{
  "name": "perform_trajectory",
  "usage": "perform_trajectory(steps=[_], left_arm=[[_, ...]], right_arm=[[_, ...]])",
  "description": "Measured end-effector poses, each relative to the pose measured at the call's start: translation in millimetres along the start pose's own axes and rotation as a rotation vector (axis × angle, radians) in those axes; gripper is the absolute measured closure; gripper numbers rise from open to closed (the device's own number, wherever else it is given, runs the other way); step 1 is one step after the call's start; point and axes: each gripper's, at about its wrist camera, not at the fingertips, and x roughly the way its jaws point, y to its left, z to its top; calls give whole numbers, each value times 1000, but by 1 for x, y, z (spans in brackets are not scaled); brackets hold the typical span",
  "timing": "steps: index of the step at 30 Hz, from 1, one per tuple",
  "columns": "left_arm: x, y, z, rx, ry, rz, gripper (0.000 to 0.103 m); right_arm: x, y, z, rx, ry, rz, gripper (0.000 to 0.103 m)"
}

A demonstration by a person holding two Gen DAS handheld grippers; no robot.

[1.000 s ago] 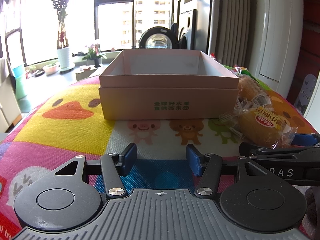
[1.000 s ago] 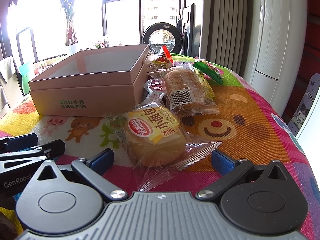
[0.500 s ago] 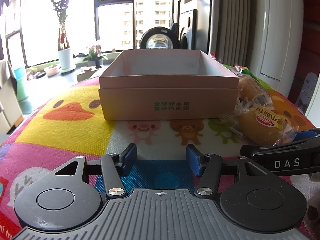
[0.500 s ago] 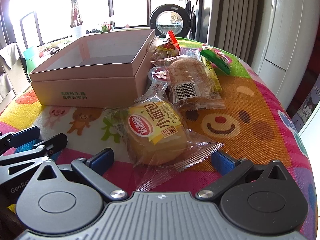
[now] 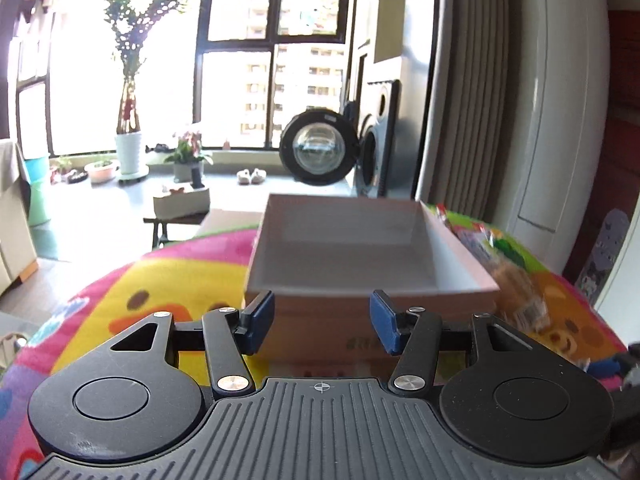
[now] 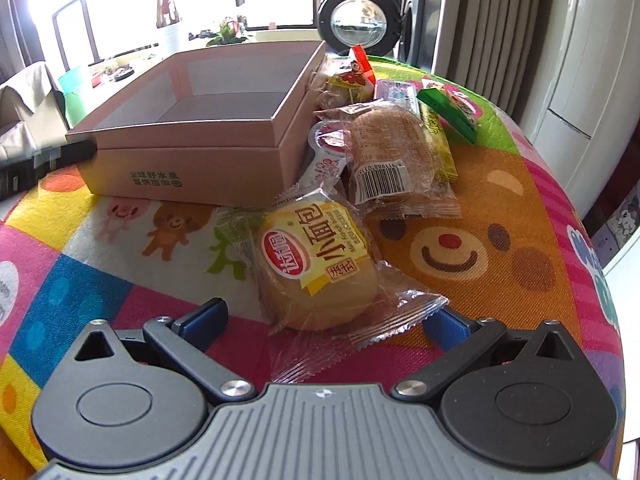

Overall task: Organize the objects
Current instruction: 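Grasp the yellow-labelled bread bun with the right gripper and drop it into the pink box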

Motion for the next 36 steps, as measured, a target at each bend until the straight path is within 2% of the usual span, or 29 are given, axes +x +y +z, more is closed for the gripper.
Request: perform_trajectory(steps=[3,5,7,8,10,12,15,17,25,31,36], left_arm=[[13,19,26,-52,-54,26,45],[32,29,39,-52,-56,35,45],[58,36,46,-58,-19,30,45],[75,41,49,-70,24,26,45],[101,48,49,-91,102,17,46],[118,54,46,-111,152,6,47],[125,57,42,-113,156,-10,58],[124,57,37,-91,163,-14,68],[123,66,29,-96,145,-29,85],[127,65,24,-96,163,-38,87],[125,63,22,-87,149,-37,88]], right_arm=[[-21,10,2,-59,-119,-11,0],[-36,16,3,-98,-225,-33,0],[-48,22,5,-122,-325,-62,0],[-53,24,6,-136,-374,-80,0],[-57,28,10,-176,-411,-104,0],[-57,28,16,-228,-374,-74,0],[-52,25,22,-248,-301,-16,0],[-46,24,20,-253,-258,-12,0],[-15,24,5,-210,-140,-7,0],[-12,25,-3,-227,-119,-32,0],[2,13,5,-158,-89,-52,0]])
